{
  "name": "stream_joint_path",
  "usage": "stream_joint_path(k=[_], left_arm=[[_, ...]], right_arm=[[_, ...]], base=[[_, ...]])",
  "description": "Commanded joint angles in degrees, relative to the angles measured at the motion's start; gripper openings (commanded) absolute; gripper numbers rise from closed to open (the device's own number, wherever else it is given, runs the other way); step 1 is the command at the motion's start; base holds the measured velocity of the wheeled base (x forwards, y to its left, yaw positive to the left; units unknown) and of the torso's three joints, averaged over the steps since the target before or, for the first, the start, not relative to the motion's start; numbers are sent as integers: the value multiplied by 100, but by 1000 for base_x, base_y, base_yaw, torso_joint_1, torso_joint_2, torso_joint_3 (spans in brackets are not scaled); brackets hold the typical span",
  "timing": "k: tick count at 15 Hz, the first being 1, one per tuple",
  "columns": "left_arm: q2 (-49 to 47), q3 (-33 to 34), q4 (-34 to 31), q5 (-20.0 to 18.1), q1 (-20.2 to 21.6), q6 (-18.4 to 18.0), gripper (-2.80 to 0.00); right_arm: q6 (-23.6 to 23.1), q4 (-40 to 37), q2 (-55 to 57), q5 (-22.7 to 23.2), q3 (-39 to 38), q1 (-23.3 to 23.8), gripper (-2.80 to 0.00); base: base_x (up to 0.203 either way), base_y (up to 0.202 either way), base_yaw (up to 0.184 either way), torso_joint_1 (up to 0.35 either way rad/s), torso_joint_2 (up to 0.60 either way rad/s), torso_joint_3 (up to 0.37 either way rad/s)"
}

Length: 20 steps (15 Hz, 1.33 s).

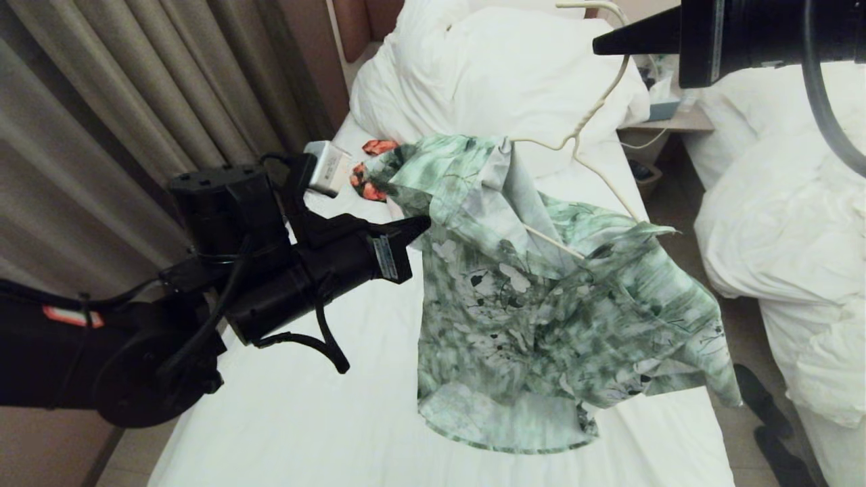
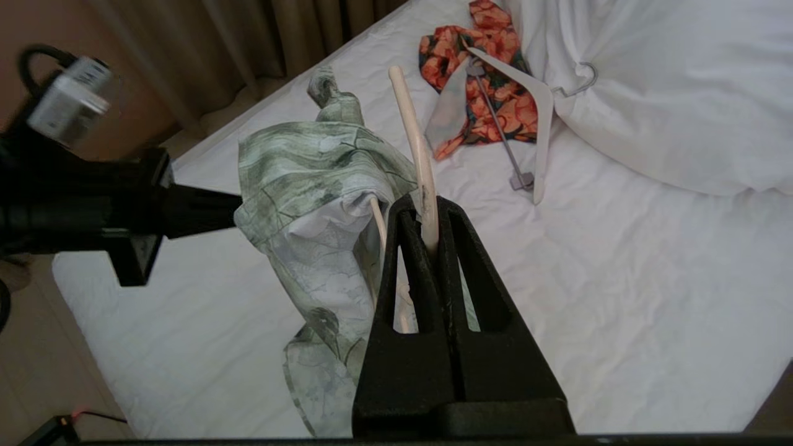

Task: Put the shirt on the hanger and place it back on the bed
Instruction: Take the clothes hanger out of the clothes

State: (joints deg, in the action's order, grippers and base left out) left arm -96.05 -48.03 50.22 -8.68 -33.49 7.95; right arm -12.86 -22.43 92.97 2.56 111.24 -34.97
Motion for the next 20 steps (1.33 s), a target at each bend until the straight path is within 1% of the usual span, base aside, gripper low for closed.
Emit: stream_joint_path(k=[1,3,4,5,7,9,11,13,15,17,20], left_arm=[[230,131,110,-59,-14,31,-280],[544,140,-307,-99,-144,34,-280],[680,151,-449,-87,-283,28,-280],[784,183,-498,-76,-364,13,0],[790,209,-495,-121,-372,25,0],[758,197,-486,-178,-383,121,0],[648,168,-479,-171,-407,223,0],[531,91,-486,-134,-378,242,0],[468,74,-469,-134,-392,265,0],[427,64,-458,-123,-461,369,0],[388,56,-120,10,-492,413,0]], right_arm=[[-14,-7,20,-1,21,42,-280],[-14,-7,20,-1,29,69,-280],[-14,-7,29,-1,29,69,-280],[-20,-7,40,-7,38,78,-280],[-23,2,64,-1,56,69,-280],[-32,2,64,-1,47,43,-280],[-32,2,64,-1,47,17,-280],[-32,-2,55,8,56,5,-280],[-32,-7,52,-1,34,-68,-280],[-32,-7,55,-10,12,-144,-280],[-32,-7,99,-19,-15,-263,-280]], base=[[0,0,0,0,0,0],[0,0,0,0,0,0],[0,0,0,0,0,0],[0,0,0,0,0,0],[0,0,0,0,0,0],[0,0,0,0,0,0],[0,0,0,0,0,0],[0,0,0,0,0,0],[0,0,0,0,0,0],[0,0,0,0,0,0],[0,0,0,0,0,0]])
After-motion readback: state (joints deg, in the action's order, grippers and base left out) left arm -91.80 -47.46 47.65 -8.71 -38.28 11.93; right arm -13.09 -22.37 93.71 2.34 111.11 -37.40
